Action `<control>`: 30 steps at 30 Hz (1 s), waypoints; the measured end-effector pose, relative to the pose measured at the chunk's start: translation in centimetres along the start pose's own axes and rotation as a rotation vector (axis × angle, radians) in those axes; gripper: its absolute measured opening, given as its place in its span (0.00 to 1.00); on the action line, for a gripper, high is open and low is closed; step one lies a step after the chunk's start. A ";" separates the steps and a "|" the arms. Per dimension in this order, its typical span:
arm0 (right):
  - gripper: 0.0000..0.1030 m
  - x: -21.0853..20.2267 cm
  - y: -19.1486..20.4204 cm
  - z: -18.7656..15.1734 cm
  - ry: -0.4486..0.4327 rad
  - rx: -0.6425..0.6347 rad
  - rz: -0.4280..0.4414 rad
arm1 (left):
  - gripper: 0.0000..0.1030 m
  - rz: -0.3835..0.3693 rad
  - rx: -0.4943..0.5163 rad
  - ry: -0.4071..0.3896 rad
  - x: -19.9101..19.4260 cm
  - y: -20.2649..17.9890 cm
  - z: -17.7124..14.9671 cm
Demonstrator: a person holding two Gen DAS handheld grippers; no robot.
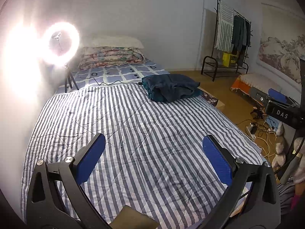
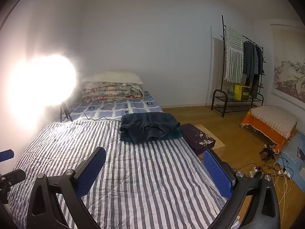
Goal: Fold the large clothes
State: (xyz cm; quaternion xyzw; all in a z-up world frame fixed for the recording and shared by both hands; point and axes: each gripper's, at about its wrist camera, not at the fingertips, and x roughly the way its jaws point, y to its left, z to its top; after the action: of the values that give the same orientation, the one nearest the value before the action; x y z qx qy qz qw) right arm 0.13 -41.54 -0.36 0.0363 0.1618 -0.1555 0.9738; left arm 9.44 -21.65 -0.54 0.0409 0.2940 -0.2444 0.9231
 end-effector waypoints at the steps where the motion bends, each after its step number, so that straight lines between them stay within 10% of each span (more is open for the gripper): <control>1: 1.00 0.0 0.1 0.0 0.000 -0.001 0.001 | 1.00 -0.001 -0.002 -0.002 -0.1 0.1 0.0; 30: 1.00 -0.2 0.6 -0.2 -0.001 -0.006 -0.003 | 1.00 -0.005 -0.001 -0.005 -0.6 -0.1 0.3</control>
State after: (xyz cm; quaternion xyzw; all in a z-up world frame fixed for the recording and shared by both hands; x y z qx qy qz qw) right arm 0.06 -40.89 -0.42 0.0332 0.1618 -0.1563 0.9738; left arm 9.14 -21.58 0.08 0.0391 0.2920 -0.2464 0.9233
